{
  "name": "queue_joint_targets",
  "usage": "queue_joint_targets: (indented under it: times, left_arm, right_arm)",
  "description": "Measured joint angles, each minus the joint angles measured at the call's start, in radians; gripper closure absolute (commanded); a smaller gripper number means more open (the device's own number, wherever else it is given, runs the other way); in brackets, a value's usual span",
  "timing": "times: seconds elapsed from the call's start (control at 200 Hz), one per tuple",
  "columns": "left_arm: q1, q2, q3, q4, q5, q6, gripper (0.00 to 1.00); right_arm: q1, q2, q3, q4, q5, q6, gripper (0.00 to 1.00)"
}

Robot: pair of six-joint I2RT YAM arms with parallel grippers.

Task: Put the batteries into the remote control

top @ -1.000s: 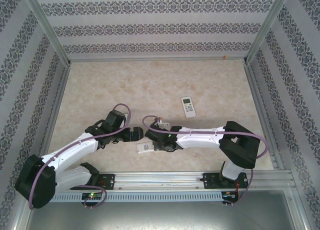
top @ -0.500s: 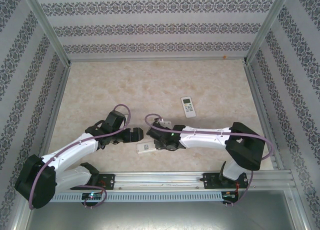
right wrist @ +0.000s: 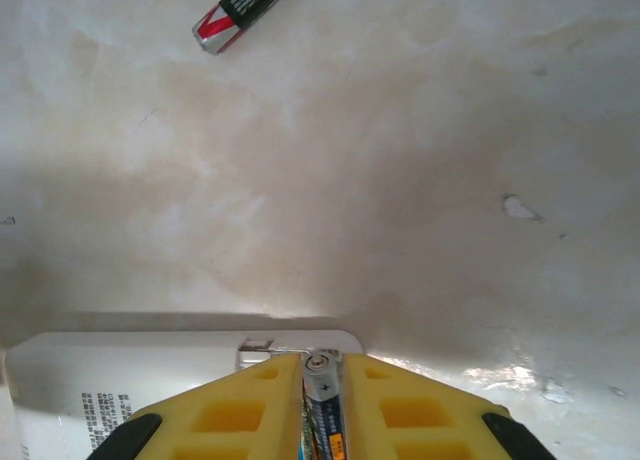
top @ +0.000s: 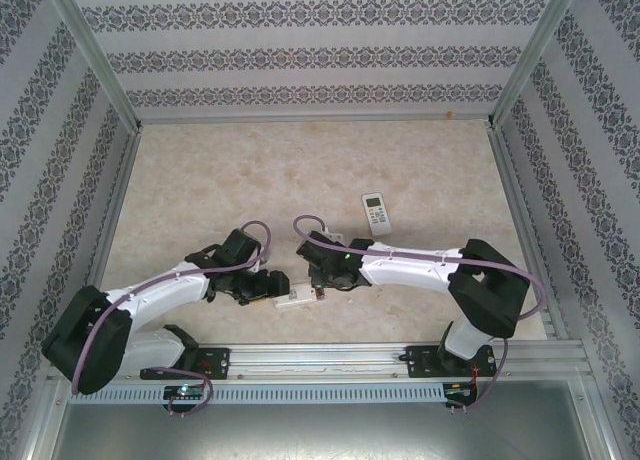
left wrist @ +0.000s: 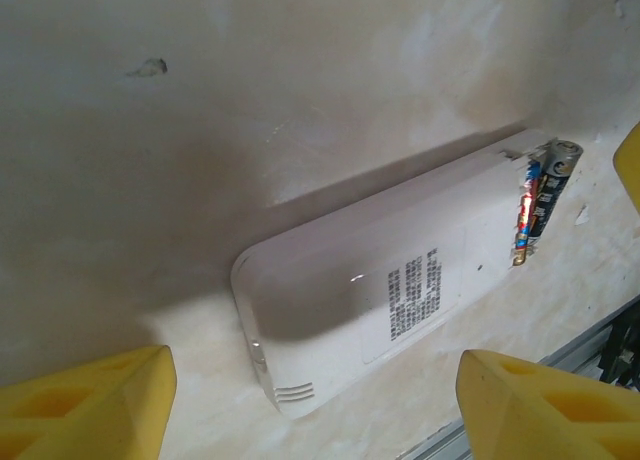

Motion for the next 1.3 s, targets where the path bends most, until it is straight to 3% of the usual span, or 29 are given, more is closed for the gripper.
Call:
queue_joint_targets:
  times: [0.565, 0.914, 1.304]
  left_arm:
    - [-0.008, 0.057, 0.009, 0.011, 0.001, -0.037, 0.44]
    - [-0.040, 0.080, -0.011, 0.095, -0.004, -0.132, 0.60]
    - [-0.053, 0.073, -0.027, 0.132, -0.014, -0.190, 0.63]
  right_arm:
    - [0.023, 0.044, 0.015, -0.016, -0.023, 0.002, 0.84]
    - [0.048, 0.055, 0.016, -0.054, -0.015, 0.039, 0.85]
    - [0.051, 0.061, 0.016, -0.085, -0.021, 0.110, 0.91]
